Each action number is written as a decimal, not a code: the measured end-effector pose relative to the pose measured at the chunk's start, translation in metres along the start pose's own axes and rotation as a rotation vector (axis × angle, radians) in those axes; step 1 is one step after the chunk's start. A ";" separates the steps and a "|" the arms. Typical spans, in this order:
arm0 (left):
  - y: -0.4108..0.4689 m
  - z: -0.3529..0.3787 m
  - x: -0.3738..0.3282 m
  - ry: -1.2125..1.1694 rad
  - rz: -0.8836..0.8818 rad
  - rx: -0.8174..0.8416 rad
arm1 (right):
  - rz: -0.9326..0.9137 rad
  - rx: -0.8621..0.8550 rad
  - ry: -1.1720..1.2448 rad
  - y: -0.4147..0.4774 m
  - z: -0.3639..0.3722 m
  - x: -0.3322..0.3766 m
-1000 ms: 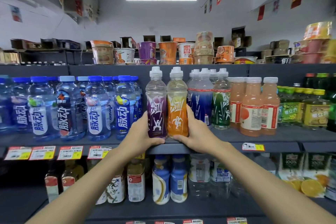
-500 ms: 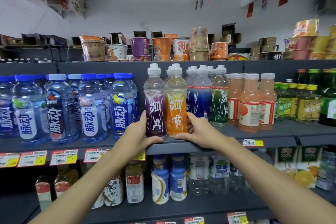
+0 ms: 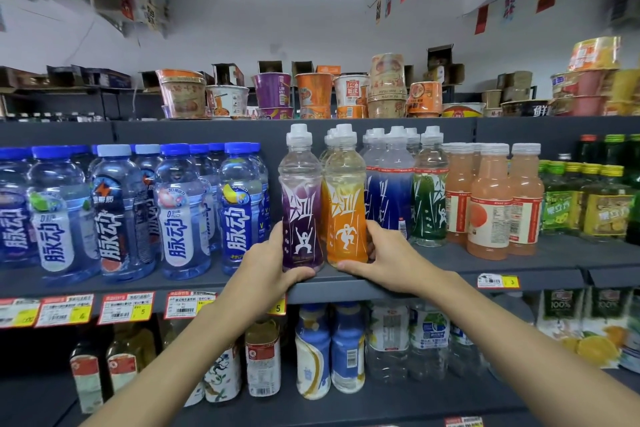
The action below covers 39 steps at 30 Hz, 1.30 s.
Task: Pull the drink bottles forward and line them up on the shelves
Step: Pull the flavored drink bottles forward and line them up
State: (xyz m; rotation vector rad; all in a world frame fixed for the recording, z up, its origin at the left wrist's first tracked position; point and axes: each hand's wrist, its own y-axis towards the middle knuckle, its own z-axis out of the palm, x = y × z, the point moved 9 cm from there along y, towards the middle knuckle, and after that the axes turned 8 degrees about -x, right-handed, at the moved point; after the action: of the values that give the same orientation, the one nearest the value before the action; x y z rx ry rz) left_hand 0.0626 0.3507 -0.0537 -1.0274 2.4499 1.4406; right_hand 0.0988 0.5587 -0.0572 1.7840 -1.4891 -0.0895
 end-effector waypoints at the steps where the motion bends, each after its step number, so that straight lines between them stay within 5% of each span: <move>1: 0.000 0.000 0.000 -0.001 -0.003 0.003 | 0.013 -0.006 0.003 0.000 0.000 -0.002; 39: 0.002 0.007 -0.003 0.222 -0.064 0.165 | 0.044 0.052 0.005 -0.001 -0.005 0.003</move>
State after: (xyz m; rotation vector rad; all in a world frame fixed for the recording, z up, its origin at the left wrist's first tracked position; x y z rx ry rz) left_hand 0.0625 0.3585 -0.0550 -1.2765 2.6055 1.1373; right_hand 0.1034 0.5586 -0.0536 1.7904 -1.5389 -0.0243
